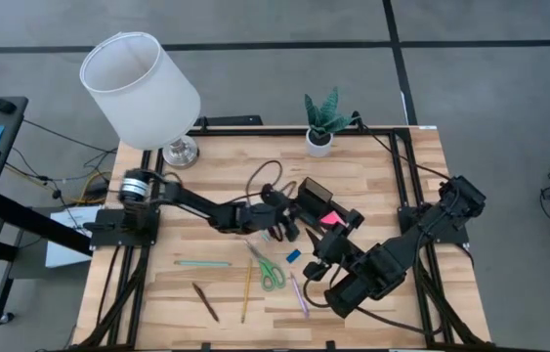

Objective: Pick and place office supplies into organizer
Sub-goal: Put the left black binder clip into the desk organizer, then put the black binder clip into the desk organizer

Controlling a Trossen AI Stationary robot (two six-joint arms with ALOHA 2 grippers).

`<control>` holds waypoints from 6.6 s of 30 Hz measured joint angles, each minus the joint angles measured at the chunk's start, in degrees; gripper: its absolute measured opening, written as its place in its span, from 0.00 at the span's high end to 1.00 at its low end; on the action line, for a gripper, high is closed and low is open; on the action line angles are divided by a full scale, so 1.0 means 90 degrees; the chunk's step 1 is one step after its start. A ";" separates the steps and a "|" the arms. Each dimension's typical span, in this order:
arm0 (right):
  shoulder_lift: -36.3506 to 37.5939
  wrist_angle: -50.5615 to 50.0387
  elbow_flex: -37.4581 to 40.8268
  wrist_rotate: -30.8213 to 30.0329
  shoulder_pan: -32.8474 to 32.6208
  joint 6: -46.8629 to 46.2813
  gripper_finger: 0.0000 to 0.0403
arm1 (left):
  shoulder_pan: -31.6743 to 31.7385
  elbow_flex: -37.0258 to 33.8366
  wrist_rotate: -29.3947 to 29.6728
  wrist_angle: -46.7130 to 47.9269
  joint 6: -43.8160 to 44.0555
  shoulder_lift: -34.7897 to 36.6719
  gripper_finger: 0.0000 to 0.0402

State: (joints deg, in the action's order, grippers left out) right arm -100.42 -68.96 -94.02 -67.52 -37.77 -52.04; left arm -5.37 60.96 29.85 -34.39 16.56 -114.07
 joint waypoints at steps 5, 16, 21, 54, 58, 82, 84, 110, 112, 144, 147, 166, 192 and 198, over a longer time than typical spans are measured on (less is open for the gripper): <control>-0.0002 0.0040 0.0000 0.0041 -0.0015 -0.0001 0.72 | 0.0002 0.0885 0.0310 0.0310 -0.0598 -0.0704 0.68; -0.0005 0.0074 0.0000 0.0076 -0.0226 -0.0052 0.72 | 0.0188 0.1192 0.0543 0.0934 -0.1813 -0.1002 0.67; -0.0007 0.0185 0.0000 0.0076 -0.0264 -0.0052 0.72 | 0.0340 0.1192 0.0229 0.1240 -0.2141 -0.1000 0.63; -0.0010 0.0196 0.0002 0.0417 -0.0260 -0.0050 0.72 | -0.0397 0.2713 0.0225 0.6054 -0.1530 -0.0558 0.45; -0.0010 0.0205 0.0002 0.0540 -0.0259 -0.0050 0.72 | -0.0604 0.2771 0.0163 0.7529 -0.1107 -0.0558 0.45; -0.0010 0.0194 0.0002 0.1130 -0.0264 -0.0054 0.72 | -0.0491 0.2561 0.0908 1.1809 0.0473 0.2226 0.45; -0.0010 0.0194 0.0002 0.1160 -0.0264 -0.0122 0.72 | -0.0550 0.1988 0.0910 1.1339 0.0869 0.2909 0.45; -0.0010 0.0359 0.0002 0.1162 -0.0234 -0.0003 0.72 | -0.0522 -0.2691 -0.0837 0.1891 -0.1065 0.2591 0.38; -0.0010 0.0361 0.0002 0.1162 -0.0213 -0.0001 0.72 | -0.0515 -0.2486 -0.0903 0.1885 -0.0928 0.2295 0.36; -0.0010 0.0392 0.0002 0.1167 -0.0210 -0.0004 0.72 | -0.0517 -0.1785 -0.0900 0.1692 0.0369 0.0684 0.31; -0.0010 0.0398 0.0002 0.1167 -0.0210 -0.0004 0.72 | -0.0510 -0.1788 -0.0902 0.1586 0.0402 0.0669 0.32; -0.0010 0.0409 0.0002 0.1169 -0.0210 -0.0004 0.72 | -0.0425 -0.1637 -0.0904 0.1547 0.0447 0.0669 0.70; -0.0010 0.0436 0.0002 0.1167 -0.0210 -0.0001 0.72 | 0.0441 -0.0047 -0.1532 0.2060 -0.2821 0.0671 0.65; -0.0010 0.0433 0.0002 0.1167 -0.0210 -0.0001 0.72 | 0.0704 -0.0045 -0.2014 0.2028 -0.3409 0.0669 0.65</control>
State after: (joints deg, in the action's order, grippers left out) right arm -100.51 -65.06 -94.00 -57.01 -39.66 -52.05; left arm 0.97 60.55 11.73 -16.14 -14.12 -108.04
